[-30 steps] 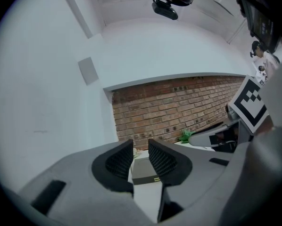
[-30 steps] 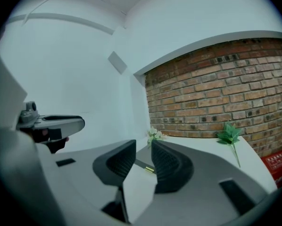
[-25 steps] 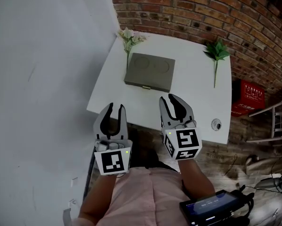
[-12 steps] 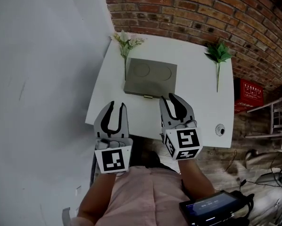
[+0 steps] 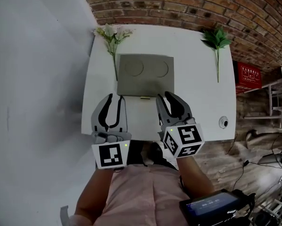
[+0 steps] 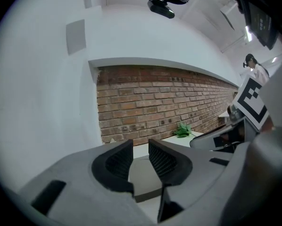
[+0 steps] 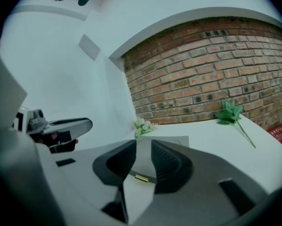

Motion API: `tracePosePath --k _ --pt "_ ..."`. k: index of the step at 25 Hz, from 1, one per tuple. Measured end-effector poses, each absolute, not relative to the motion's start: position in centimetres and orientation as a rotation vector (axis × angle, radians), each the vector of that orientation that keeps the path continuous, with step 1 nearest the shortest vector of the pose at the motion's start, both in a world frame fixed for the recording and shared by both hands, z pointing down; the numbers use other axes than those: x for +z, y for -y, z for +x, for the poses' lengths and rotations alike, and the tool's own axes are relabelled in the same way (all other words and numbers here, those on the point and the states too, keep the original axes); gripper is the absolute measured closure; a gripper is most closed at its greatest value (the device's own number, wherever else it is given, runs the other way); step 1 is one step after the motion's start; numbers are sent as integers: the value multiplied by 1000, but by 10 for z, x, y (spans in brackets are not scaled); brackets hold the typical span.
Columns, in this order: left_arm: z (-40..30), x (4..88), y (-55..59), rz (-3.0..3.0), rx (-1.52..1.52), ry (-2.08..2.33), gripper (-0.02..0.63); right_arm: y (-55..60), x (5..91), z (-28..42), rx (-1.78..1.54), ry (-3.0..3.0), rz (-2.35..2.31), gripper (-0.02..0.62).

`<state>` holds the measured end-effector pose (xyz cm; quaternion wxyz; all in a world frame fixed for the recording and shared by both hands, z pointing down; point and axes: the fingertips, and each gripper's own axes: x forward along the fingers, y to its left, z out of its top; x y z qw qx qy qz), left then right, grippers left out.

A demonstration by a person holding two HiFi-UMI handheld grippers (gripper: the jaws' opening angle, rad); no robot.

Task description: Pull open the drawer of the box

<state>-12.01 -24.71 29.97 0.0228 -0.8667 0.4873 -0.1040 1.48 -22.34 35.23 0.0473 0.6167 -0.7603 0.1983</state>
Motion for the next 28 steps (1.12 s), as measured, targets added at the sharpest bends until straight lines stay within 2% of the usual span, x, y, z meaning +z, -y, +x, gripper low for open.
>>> tracePosePath --k 18,28 --pt "-100 388 290 -2819 -531 -1360 512 215 478 -7 1106 2156 1778 499" --pt "-93 402 300 -2852 -537 -1339 511 226 494 -15 1324 2154 1699 489"
